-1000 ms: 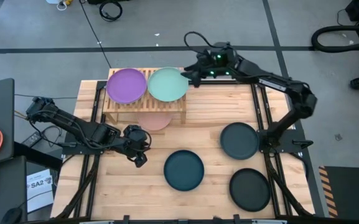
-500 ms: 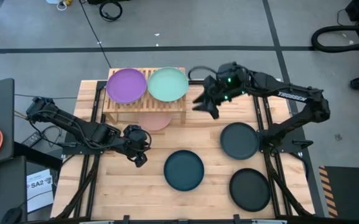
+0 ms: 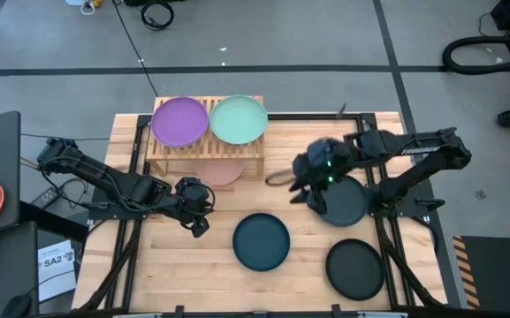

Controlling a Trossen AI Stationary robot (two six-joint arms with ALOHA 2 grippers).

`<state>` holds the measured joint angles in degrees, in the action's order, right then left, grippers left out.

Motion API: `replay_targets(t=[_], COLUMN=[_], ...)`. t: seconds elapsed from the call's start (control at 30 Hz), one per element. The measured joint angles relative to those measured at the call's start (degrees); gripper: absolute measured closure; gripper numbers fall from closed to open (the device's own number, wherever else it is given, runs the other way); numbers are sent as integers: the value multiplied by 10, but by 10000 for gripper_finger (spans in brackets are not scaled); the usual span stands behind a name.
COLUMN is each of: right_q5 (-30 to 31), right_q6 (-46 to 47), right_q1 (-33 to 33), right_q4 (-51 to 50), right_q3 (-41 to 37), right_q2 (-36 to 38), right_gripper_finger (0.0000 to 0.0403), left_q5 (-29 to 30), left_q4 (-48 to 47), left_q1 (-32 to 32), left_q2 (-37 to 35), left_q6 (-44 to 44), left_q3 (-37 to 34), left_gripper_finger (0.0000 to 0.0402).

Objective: Place and stack plates onto a shelf
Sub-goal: Stack the black plate on the top of the light green plate on the shelf

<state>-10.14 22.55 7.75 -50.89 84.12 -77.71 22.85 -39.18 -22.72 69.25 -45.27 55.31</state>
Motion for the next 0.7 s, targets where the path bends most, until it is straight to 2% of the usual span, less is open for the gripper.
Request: replay_targets(t=[0.3, 0.53, 0.7], right_q5=[135, 240, 266], right_q6=[242, 403, 510], right_q1=[161, 271, 325], right_q4=[-65, -72, -79], right_q3=[0, 0, 0], right_q2=[0, -8, -52], right_gripper_finger=[209, 209, 209], left_q5=[0, 0, 0], left_q4=[0, 0, 2], left_q1=[0, 0, 0], left_q2=[0, 0, 0], left_q6=[0, 0, 10], left_q3=[0, 0, 0], left_gripper_finger=[301, 301, 301])
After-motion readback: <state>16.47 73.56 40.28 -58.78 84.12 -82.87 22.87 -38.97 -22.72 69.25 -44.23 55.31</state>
